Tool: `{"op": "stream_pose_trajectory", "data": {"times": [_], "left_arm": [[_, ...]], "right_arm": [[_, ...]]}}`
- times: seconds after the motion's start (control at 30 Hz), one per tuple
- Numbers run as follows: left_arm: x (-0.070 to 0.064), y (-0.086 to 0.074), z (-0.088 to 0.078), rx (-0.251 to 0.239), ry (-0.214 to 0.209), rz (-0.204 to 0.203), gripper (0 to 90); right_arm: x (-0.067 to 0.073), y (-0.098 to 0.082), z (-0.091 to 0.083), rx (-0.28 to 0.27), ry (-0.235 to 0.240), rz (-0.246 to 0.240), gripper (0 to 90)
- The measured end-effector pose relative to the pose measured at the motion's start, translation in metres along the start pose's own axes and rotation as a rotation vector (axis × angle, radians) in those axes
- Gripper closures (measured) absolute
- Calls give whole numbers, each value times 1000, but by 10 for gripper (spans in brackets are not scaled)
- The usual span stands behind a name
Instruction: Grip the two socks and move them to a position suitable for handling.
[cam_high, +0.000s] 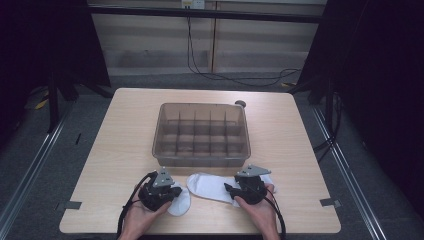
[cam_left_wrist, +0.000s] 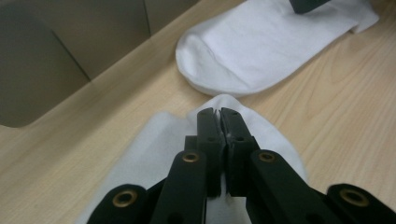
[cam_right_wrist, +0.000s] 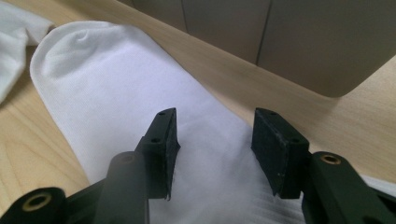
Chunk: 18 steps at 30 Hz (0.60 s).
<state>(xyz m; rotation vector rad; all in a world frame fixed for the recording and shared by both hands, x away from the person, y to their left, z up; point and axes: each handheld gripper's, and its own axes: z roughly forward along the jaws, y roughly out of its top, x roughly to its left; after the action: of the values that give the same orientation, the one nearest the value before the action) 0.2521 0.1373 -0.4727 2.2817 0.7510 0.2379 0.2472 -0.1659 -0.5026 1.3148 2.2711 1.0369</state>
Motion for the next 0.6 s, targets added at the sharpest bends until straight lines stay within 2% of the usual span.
{"op": "stream_pose_trajectory", "data": {"times": [0.27, 0.53, 0.57, 0.6], "left_arm": [[-1, 12, -17, -74, -3, -7, 877], [-5, 25, -29, -112, -7, 12, 876], [-5, 26, -30, -127, -13, -3, 876], [-4, 27, -32, -124, -12, 0, 877]], "right_arm": [[1, 0, 0, -8, 5, -14, 480], [8, 4, -4, -31, 27, -31, 470], [10, 5, -5, -31, 28, -34, 469], [11, 6, -5, -35, 33, -42, 468]]}}
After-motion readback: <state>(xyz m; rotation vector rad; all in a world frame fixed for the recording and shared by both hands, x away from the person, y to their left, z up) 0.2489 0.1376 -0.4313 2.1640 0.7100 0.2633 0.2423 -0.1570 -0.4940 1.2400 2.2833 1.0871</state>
